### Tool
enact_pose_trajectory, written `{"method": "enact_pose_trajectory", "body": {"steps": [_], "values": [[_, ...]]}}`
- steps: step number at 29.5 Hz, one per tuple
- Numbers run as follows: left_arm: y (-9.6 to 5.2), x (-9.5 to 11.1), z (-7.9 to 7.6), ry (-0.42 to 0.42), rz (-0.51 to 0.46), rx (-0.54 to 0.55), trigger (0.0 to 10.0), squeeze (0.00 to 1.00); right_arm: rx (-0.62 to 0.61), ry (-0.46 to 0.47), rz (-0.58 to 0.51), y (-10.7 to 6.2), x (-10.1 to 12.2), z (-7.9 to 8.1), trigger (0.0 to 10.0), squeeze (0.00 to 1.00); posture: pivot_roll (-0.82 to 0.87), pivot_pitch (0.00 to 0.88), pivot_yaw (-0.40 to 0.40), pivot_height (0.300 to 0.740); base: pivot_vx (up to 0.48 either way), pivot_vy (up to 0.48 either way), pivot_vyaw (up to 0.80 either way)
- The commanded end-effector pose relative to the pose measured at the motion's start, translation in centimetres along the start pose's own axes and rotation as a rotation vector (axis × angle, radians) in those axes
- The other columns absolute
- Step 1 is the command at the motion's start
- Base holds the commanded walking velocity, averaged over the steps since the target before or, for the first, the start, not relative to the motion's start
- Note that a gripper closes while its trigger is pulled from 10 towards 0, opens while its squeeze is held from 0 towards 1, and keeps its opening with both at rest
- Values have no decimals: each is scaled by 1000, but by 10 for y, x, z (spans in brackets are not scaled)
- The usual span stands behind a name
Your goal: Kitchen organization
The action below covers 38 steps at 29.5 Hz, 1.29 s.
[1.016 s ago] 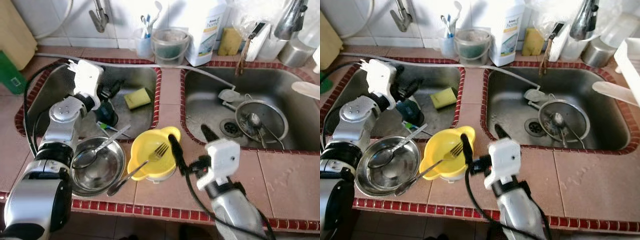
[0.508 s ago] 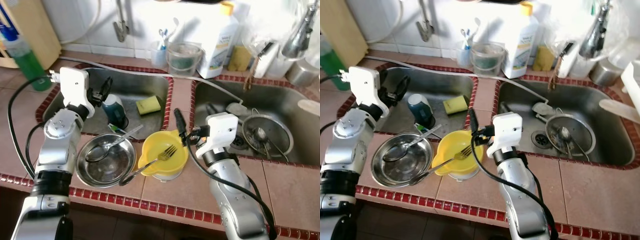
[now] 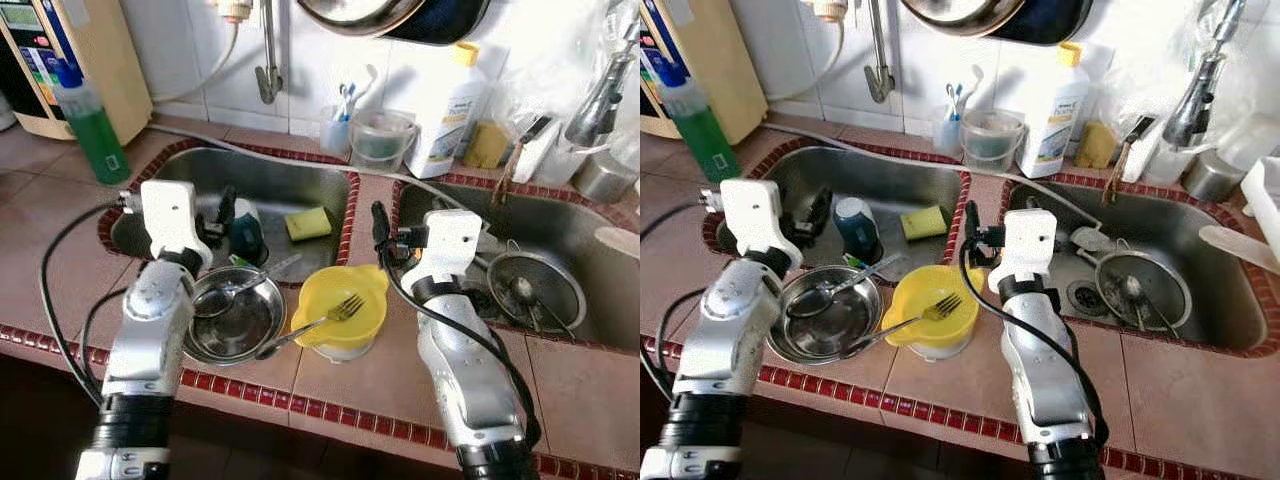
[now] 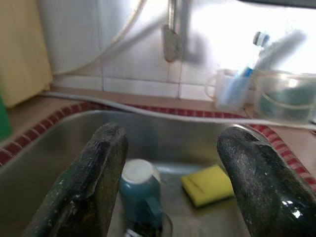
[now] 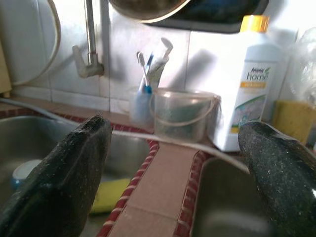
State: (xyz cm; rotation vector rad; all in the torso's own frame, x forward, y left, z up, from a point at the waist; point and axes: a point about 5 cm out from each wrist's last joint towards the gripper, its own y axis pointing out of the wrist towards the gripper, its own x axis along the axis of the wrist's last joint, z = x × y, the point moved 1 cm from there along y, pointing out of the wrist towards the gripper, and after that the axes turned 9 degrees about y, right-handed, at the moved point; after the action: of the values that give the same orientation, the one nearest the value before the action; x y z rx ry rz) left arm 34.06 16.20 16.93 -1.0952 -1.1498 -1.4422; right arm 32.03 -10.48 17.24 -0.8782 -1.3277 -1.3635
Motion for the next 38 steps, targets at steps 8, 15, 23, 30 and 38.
{"method": "enact_pose_trajectory", "body": {"steps": [8, 15, 23, 30, 38], "values": [[1, 11, -6, 0, -55, 12, 10000, 0, -16, -51, -25, 8, -3, -4, 10000, 0, -177, 0, -16, 740, 0, 0, 0], [-1, 13, -10, -21, -88, 22, 10000, 0, 5, -66, -46, 8, -2, -3, 10000, 0, -184, 0, -20, 740, 0, 0, 0], [-3, 4, -11, 3, -38, 22, 10000, 0, 17, -69, -38, 5, -6, -3, 10000, 0, -186, 0, -28, 740, 0, 0, 0], [-7, 2, -12, 8, -25, 7, 10000, 0, 21, -72, -43, 5, -6, -3, 10000, 0, -175, 0, -33, 740, 0, 0, 0], [-11, 2, -11, 5, -17, 10, 10000, 0, 23, -65, -25, 1, -11, -1, 10000, 0, -175, 0, -37, 740, 0, 0, 0]]}}
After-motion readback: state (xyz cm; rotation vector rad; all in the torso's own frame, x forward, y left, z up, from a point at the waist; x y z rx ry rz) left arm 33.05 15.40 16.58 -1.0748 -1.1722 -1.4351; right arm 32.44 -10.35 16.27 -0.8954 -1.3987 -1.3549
